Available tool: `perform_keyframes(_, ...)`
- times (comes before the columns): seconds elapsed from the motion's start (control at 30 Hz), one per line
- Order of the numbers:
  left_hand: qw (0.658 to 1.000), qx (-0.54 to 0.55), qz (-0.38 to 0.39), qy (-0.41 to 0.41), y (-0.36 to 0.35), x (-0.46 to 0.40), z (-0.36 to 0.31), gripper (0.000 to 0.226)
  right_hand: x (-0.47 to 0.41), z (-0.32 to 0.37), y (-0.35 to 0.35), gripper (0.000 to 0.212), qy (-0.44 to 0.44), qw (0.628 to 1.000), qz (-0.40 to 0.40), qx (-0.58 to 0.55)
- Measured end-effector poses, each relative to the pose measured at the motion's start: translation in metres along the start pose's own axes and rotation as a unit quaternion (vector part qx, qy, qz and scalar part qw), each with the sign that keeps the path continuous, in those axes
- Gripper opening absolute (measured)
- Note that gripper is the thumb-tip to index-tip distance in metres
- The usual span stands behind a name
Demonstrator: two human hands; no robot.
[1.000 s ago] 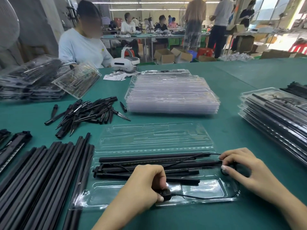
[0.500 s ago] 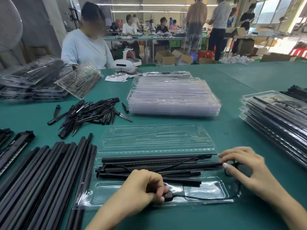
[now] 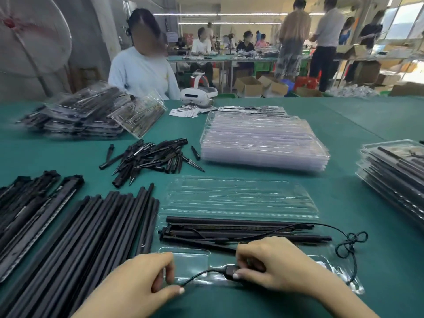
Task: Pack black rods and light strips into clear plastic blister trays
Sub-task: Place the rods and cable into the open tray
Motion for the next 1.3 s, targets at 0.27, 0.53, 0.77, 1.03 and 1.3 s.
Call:
perform_keyframes(0.27, 0.997, 0.007, 0.067, -0.023, -0.022, 0.028, 0.007, 0.033, -0.008, -0.014, -0.004, 0.03, -0.063, 0.997, 0.035, -0.018)
perform_keyframes(0.53, 0.982, 0.157, 0.107, -0.016, 0.019, 0.055, 0.023, 0.037, -0.008, -0.017, -0.003, 0.032, -0.077, 0.996, 0.036, -0.03)
perform_keyframes(0.77, 0.999, 0.007, -0.036, 0.03, 0.06, 0.03, 0.085, 0.069, -0.005, -0.019, -0.003, 0.034, -0.071, 0.996, 0.017, -0.048)
perform_keyframes(1.03, 0.94, -0.301, -0.16, -0.025, 0.091, -0.024, 0.098, 0.074, -0.001, -0.015, -0.001, 0.034, -0.064, 0.996, -0.001, -0.064)
perform_keyframes(1.3, 0.987, -0.108, -0.096, -0.076, 0.053, -0.046, 0.021, 0.08, 0.001, -0.007, 0.003, 0.032, -0.061, 0.996, 0.002, -0.066)
Point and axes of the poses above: each hand's wrist, its own x-axis away from the middle knuckle, its own y-axis out of the back of the hand, z = x × y, the point moved 9 cm from there along -x, towards the middle knuckle, and after that the axes turned 12 degrees about -x, right-handed, at the moved point
